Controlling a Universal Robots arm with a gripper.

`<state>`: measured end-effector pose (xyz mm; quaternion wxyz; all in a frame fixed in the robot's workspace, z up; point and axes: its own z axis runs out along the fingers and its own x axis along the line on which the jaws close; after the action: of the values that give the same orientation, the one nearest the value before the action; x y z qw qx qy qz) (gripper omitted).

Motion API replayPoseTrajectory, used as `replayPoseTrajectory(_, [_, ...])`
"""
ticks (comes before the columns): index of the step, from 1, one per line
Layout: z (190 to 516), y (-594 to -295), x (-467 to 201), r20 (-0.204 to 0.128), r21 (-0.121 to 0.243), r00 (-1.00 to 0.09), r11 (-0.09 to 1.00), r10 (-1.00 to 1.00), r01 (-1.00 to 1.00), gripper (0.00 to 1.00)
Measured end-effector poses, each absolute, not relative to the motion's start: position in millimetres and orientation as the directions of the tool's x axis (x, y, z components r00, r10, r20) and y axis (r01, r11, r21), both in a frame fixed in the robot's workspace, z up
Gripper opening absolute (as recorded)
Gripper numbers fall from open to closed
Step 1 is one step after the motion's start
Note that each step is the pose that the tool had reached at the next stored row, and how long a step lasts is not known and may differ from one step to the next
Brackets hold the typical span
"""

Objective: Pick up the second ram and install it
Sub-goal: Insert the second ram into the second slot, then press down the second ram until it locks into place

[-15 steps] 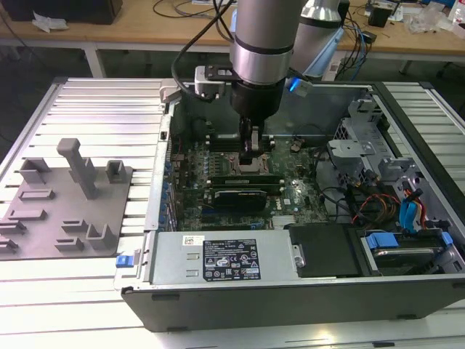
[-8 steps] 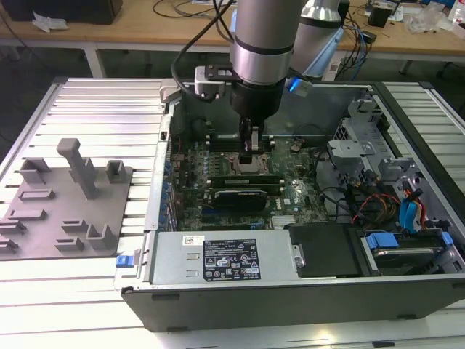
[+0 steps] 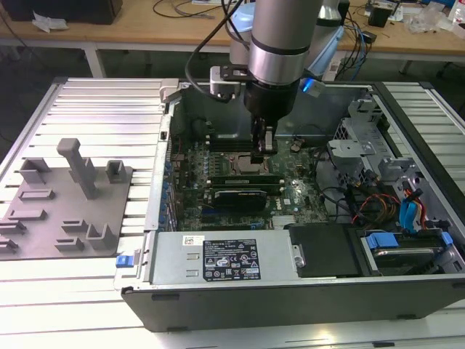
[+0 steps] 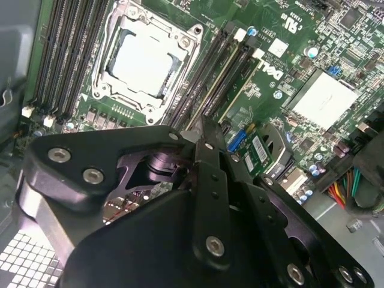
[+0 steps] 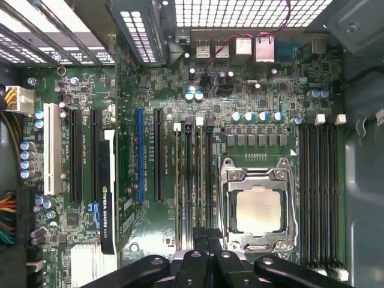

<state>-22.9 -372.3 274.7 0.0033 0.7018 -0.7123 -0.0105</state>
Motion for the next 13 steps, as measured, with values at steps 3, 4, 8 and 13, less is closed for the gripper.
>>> replayPoseTrajectory(3, [274.7, -372.3, -22.6, -0.010, 0.020, -0.015, 0.015, -1.000, -1.000, 0.08])
replayPoseTrajectory(4, [274.7, -372.3, -22.5, -0.010, 0.020, -0.015, 0.015, -1.000, -1.000, 0.08])
replayPoseTrajectory(8, [274.7, -372.3, -21.9, -0.010, 0.020, -0.015, 0.015, -1.000, -1.000, 0.08])
replayPoseTrajectory(13, [274.3, -372.3, -15.7, -0.010, 0.021, -0.015, 0.015, -1.000, -1.000, 0.08])
